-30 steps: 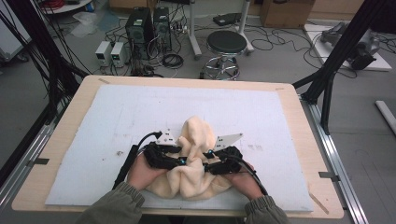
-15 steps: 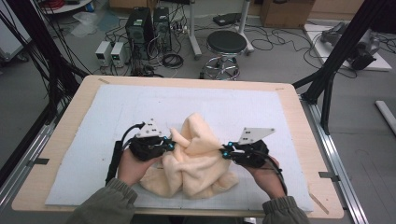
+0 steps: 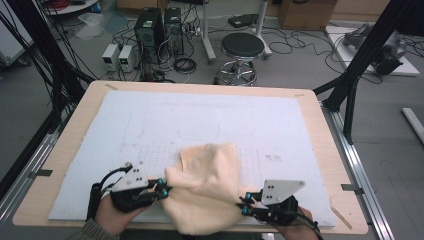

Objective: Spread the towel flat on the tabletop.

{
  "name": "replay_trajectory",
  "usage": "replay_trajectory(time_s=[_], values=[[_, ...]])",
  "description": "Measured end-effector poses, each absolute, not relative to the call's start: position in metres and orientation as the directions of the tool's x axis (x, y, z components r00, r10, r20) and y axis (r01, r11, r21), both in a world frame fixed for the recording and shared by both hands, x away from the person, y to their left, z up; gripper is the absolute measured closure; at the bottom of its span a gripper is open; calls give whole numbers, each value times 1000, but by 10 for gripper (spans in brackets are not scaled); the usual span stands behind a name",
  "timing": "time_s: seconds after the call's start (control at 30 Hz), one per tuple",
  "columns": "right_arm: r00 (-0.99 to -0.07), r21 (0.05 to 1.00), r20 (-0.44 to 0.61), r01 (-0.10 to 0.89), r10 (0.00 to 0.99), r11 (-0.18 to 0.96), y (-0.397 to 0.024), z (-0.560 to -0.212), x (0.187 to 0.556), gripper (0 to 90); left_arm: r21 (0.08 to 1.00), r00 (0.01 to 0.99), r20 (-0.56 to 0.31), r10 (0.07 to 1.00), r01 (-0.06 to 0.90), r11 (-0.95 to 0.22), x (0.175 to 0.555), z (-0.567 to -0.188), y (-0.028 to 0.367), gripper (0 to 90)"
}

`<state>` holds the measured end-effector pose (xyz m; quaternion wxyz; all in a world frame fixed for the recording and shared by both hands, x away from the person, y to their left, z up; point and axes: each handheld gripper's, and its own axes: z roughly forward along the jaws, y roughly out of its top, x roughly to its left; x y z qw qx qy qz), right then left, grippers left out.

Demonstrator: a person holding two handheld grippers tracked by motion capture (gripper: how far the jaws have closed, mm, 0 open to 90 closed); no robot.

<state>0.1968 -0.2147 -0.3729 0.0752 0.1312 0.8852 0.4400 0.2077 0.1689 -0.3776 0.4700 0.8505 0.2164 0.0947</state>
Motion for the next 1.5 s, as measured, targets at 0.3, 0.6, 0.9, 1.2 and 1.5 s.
replay_trajectory(time_s=[0.3, 0.6, 0.9, 1.2, 1.5], values=[[-955, 853, -26, 132, 294, 504, -230, -351, 192, 587, 892, 885, -17, 464, 223, -392, 200, -349, 186, 658], [-893, 864, 36, 254, 448, 435, -240, -377, 265, 539, 894, 890, 21, 456, 188, -408, 271, -362, 148, 575], [-874, 757, 100, 378, 476, 534, -206, -427, 319, 507, 762, 877, -52, 477, 343, -549, 329, -421, 107, 588], [-889, 723, 71, 358, 451, 591, -196, -435, 317, 826, 698, 878, 8, 478, 337, -632, 324, -428, 93, 852], [-863, 772, 0, 321, 505, 549, -231, -399, 304, 849, 792, 830, 38, 557, 314, -523, 311, -391, 129, 864]])
